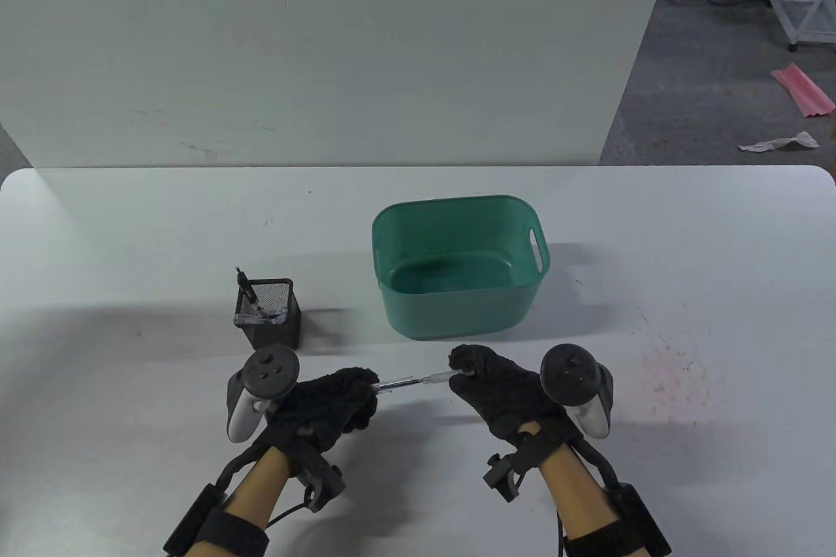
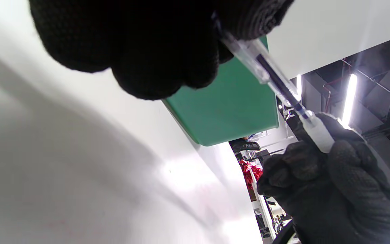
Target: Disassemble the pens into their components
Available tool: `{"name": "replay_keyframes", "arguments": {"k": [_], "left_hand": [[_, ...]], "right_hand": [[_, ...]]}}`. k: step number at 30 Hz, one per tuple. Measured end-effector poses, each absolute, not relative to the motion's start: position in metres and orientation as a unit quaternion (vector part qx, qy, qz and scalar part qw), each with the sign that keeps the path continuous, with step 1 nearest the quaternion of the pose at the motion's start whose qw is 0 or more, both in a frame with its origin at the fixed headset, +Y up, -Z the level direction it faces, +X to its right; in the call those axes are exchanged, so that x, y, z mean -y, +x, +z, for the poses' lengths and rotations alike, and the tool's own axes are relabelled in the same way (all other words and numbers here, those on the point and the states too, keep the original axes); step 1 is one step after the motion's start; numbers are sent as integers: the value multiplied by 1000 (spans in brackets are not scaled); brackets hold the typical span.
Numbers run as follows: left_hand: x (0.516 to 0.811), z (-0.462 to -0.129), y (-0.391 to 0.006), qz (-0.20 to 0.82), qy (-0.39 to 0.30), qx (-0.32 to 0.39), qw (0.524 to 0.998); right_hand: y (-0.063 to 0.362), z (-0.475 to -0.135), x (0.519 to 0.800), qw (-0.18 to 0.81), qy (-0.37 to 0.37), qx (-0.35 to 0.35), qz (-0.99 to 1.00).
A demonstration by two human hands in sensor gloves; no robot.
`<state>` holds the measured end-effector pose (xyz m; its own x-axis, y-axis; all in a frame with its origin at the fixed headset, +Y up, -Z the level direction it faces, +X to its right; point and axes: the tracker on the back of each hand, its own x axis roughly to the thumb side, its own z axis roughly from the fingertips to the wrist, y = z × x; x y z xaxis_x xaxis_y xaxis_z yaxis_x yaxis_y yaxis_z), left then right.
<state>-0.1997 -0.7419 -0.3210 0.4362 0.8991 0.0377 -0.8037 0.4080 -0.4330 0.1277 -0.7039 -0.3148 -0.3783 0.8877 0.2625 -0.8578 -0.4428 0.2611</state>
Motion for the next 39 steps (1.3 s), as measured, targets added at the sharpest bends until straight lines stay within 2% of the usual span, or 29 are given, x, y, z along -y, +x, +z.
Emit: {"name": "replay_keyframes", "arguments": {"k": [7, 12, 17, 21, 26, 31, 39], "left_hand": [[744, -323, -212, 513, -173, 103, 835], [740, -323, -215, 492, -157, 87, 852], [736, -322, -213, 473, -148, 86, 864], [734, -323, -212, 470, -145, 88, 866], [731, -324, -215, 463, -131, 85, 872], [729, -325, -221, 460, -121, 79, 876], [727, -326, -233, 480, -108, 68, 868]], "right_hand": [[143, -315, 699, 547, 146, -10, 824], [150, -315, 690, 520, 97, 58, 847], [153, -325, 681, 521, 61, 76, 848], [152, -334, 665, 514, 46, 105, 850], [146, -350, 632, 518, 3, 137, 844], [133, -376, 620, 467, -53, 119, 875], [106, -413, 618, 366, -146, 67, 917]]}}
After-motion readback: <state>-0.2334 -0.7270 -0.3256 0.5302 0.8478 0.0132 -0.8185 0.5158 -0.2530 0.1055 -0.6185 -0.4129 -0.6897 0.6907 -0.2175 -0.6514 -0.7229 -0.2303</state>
